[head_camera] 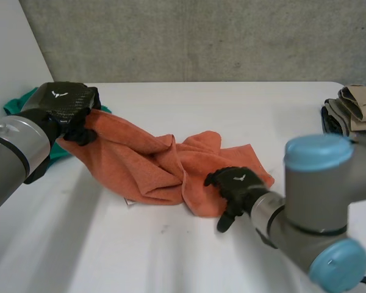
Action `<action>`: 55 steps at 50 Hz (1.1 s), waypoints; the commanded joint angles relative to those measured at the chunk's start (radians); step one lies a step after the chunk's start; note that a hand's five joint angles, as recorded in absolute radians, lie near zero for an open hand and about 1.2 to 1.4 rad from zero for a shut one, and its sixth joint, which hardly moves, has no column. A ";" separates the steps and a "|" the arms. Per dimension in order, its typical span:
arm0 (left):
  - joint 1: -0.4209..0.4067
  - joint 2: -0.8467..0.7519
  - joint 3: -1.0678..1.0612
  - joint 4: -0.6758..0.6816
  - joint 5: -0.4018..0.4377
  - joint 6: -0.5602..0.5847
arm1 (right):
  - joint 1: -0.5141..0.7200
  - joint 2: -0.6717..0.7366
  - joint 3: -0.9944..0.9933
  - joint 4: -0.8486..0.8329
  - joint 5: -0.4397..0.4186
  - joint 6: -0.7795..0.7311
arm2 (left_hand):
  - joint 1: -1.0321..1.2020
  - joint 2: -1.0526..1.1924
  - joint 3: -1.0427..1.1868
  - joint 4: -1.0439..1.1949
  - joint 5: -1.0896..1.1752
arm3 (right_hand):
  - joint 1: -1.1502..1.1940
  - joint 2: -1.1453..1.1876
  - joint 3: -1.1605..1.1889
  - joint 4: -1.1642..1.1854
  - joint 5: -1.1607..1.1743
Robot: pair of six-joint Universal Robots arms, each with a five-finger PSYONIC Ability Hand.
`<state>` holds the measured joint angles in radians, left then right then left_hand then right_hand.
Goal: Fold the laundry.
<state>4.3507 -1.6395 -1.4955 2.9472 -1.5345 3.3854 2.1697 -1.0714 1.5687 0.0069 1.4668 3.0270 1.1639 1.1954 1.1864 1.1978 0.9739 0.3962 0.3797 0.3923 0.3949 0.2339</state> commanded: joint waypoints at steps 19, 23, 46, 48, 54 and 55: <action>0.044 0.075 0.006 -0.005 0.013 0.005 | 0.003 0.009 -0.118 -0.178 0.228 -0.135 | 0.232 0.201 0.210 0.198 0.248 | 1.000 1.017 1.004 1.001 0.988; 0.102 0.110 0.021 -0.010 0.017 0.022 | -0.144 -0.193 -0.137 -0.026 0.128 -0.267 | 0.232 0.201 0.210 0.198 0.248 | 1.000 1.017 1.004 1.001 0.988; 0.049 -0.401 0.486 -0.154 -0.091 0.436 | -0.343 0.048 -0.564 0.297 0.105 -0.820 | 0.232 0.201 0.210 0.198 0.248 | 1.000 1.017 1.004 1.001 0.988; 0.044 -0.413 0.640 -0.085 -0.102 0.425 | -0.327 0.085 -0.684 0.135 0.153 -0.801 | 0.232 0.201 0.210 0.198 0.248 | 1.000 1.017 1.004 1.001 0.988; 0.055 -0.376 0.856 0.206 -0.059 0.342 | -0.338 0.088 -0.832 -0.316 0.149 -0.758 | 0.232 0.201 0.210 0.198 0.248 | 1.000 1.017 1.004 1.001 0.988; 0.056 -0.356 0.866 0.295 -0.064 0.310 | -0.344 0.071 -0.817 -0.428 0.121 -0.745 | 0.232 0.201 0.210 0.198 0.248 | 1.000 1.017 1.004 1.001 0.988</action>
<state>4.3967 -2.0498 -0.7854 2.9515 -1.6201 3.7884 1.8387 -0.9833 0.8353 0.0057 1.6185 2.2349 1.1637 1.1975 1.1892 1.1988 0.9738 1.1210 1.1787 1.1896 1.1951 0.9827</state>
